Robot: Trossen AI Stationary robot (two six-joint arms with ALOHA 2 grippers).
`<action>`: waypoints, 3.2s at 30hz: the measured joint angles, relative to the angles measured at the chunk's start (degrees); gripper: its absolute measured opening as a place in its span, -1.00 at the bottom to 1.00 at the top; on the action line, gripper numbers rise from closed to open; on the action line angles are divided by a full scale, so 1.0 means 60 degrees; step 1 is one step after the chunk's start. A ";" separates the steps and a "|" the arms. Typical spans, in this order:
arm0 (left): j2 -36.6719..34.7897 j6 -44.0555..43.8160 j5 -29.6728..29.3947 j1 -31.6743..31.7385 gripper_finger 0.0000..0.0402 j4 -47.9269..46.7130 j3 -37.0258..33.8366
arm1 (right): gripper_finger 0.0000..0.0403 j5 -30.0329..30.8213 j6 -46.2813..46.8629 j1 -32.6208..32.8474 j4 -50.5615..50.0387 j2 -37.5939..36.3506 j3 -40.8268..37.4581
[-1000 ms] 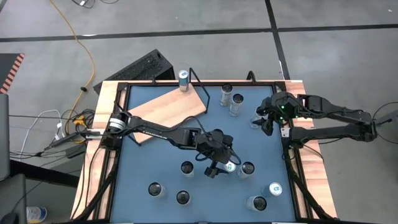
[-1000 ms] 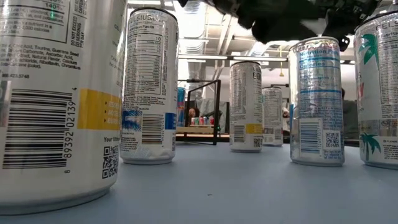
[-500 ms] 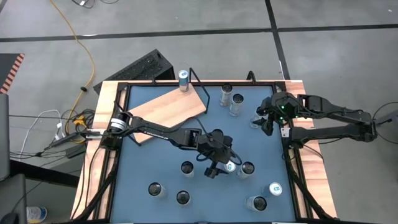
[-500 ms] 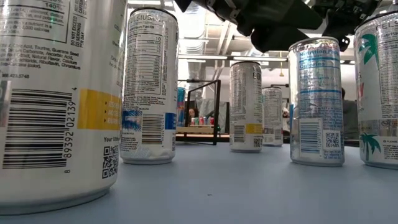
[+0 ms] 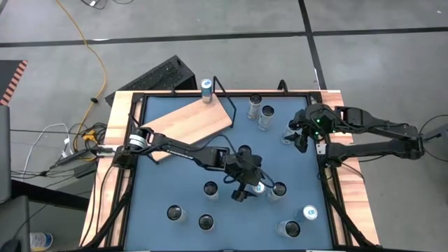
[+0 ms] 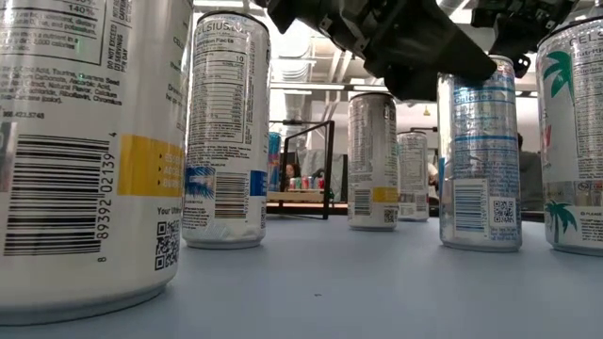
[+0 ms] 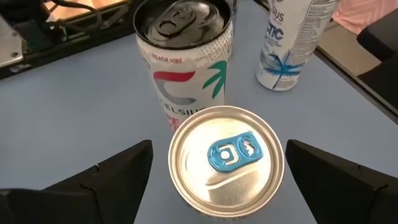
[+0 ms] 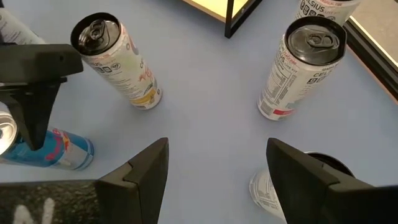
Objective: Place canned beverage on shelf
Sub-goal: Put the left blue soda can on the shelf aligned with the other blue soda can
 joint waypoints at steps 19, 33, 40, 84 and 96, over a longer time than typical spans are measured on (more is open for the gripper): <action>0.0000 -0.0555 -0.0006 -0.0055 0.01 -0.0301 0.0004 | 0.27 0.0000 0.0015 0.0000 -0.0033 0.0000 0.0000; -0.0193 -0.3710 -0.0722 -0.0315 0.01 -0.0436 0.0003 | 0.27 0.0000 0.0270 -0.0004 -0.0044 0.0000 0.0000; -0.0779 -0.4371 -0.1036 -0.0518 0.01 -0.0348 0.0004 | 0.27 0.0000 0.0270 -0.0007 -0.0037 -0.0003 0.0000; -0.3570 -1.5677 -1.2697 0.1971 0.02 -0.9291 0.0004 | 0.27 0.0900 0.0521 -0.0015 0.0189 0.0361 -0.0006; -0.2663 -1.7328 -1.1758 0.2397 0.02 -0.9453 0.0004 | 0.27 0.0900 0.0488 0.0007 0.0178 0.0517 -0.0004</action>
